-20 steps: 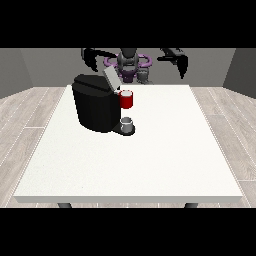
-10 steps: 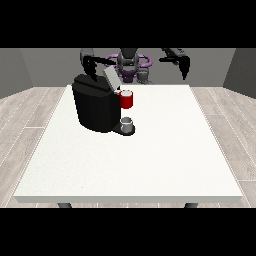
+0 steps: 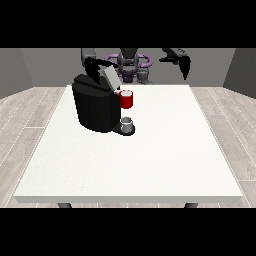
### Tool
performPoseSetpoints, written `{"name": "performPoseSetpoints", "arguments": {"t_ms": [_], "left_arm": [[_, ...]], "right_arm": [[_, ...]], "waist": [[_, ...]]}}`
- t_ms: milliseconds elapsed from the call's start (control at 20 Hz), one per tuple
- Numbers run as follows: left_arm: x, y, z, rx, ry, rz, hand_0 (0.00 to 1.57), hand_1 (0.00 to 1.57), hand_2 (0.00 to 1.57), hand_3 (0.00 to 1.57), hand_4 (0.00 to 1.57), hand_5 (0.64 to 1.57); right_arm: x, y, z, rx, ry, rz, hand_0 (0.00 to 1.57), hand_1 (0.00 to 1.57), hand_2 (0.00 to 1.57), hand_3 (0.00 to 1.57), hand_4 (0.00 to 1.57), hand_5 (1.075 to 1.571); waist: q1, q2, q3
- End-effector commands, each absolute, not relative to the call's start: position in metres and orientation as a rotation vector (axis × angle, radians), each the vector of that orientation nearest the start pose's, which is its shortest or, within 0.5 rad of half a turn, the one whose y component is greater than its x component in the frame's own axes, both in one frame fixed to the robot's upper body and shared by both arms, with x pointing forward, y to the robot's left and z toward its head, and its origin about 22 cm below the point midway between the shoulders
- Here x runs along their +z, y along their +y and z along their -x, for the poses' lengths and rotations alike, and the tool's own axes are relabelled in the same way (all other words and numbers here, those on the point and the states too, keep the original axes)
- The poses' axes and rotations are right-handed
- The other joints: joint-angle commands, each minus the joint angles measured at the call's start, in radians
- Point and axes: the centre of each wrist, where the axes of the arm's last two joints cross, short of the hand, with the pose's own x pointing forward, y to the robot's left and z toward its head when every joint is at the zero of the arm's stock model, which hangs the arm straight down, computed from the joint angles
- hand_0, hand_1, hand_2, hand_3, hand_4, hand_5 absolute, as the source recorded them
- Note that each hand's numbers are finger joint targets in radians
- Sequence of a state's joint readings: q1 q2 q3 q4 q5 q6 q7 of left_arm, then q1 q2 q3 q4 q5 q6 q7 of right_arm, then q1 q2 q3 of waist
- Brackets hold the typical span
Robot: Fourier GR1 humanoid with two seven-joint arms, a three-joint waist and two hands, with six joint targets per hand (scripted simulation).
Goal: Insert the coffee pod into the coffee machine and close the lid
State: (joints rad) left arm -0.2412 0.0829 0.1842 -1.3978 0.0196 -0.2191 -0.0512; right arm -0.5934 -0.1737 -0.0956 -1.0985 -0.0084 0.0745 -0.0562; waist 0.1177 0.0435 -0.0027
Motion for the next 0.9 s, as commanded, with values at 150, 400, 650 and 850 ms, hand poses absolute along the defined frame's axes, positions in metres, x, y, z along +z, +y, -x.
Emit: {"name": "performPoseSetpoints", "arguments": {"t_ms": [150,400,650,850], "left_arm": [[0.032,0.270,-0.306,-0.135,-1.730,0.062,0.00,0.00,0.00,0.00,0.00,1.571],[0.038,0.275,-0.318,-0.086,-1.698,0.016,0.00,0.00,0.00,0.00,0.00,1.571],[0.015,0.270,-0.298,-0.115,-1.685,0.038,0.00,0.00,0.00,0.00,0.19,1.571],[0.020,0.270,-0.305,-0.115,-1.661,0.057,0.00,0.00,0.00,0.00,0.12,1.571]], "right_arm": [[0.074,-0.225,-0.389,0.267,-1.763,-0.005,0.00,0.00,0.00,0.00,0.00,1.571],[0.095,-0.195,-0.394,0.335,-1.734,-0.023,0.00,0.00,0.00,0.00,0.00,1.571],[0.109,-0.226,-0.404,0.334,-1.750,-0.015,0.00,0.00,0.00,0.00,0.08,1.571],[0.102,-0.188,-0.402,0.390,-1.732,-0.004,0.00,0.00,0.00,0.00,0.21,1.571]], "waist": [[0.005,0.074,0.0027],[-0.026,0.038,0.0025],[0.014,0.054,0.0026],[0.011,0.019,0.0026]]}}
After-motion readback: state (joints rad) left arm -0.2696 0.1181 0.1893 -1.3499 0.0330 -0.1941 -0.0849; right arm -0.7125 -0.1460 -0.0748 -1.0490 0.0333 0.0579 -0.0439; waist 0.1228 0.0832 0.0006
